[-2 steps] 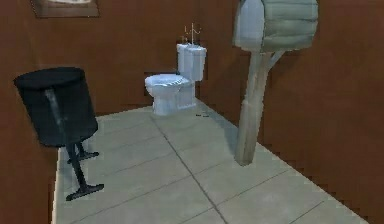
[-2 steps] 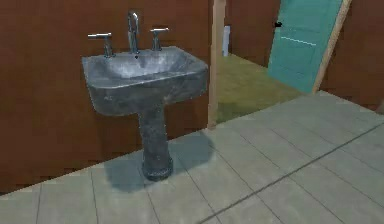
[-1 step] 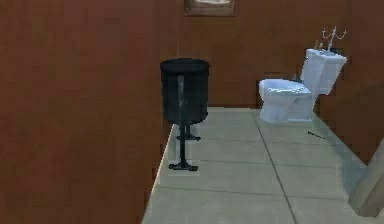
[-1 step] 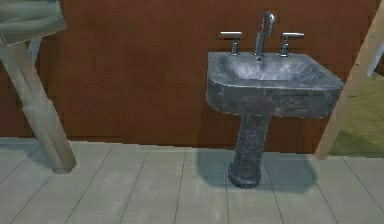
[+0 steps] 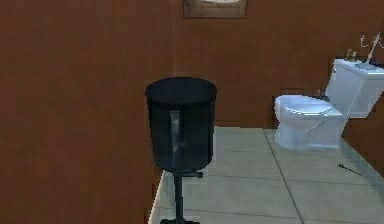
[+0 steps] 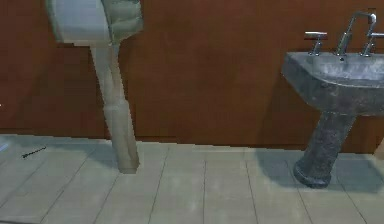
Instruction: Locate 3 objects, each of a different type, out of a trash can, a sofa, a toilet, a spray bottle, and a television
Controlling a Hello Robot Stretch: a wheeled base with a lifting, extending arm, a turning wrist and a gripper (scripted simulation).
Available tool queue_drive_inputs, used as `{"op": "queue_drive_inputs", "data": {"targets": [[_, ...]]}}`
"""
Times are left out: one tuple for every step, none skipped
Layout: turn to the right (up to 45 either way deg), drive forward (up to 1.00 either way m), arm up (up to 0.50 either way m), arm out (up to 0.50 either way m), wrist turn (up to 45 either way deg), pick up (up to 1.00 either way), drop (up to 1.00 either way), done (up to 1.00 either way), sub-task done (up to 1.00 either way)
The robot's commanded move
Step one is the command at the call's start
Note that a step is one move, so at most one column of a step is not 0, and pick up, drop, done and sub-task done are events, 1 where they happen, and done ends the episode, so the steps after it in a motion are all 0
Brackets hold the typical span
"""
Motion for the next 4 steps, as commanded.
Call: {"op": "queue_drive_inputs", "data": {"targets": [[0.0,0.00,0.00,0.00,0.0,0.00,0.00,0.00,1.00],[36.0,0.00,0.00,0.00,0.0,0.00,0.00,0.00,0.00],[0.0,1.00,0.00,0.00,0.0,0.00,0.00,0.00,0.00],[27.0,0.00,0.00,0.00,0.0,0.00,0.00,0.00,0.00]]}}
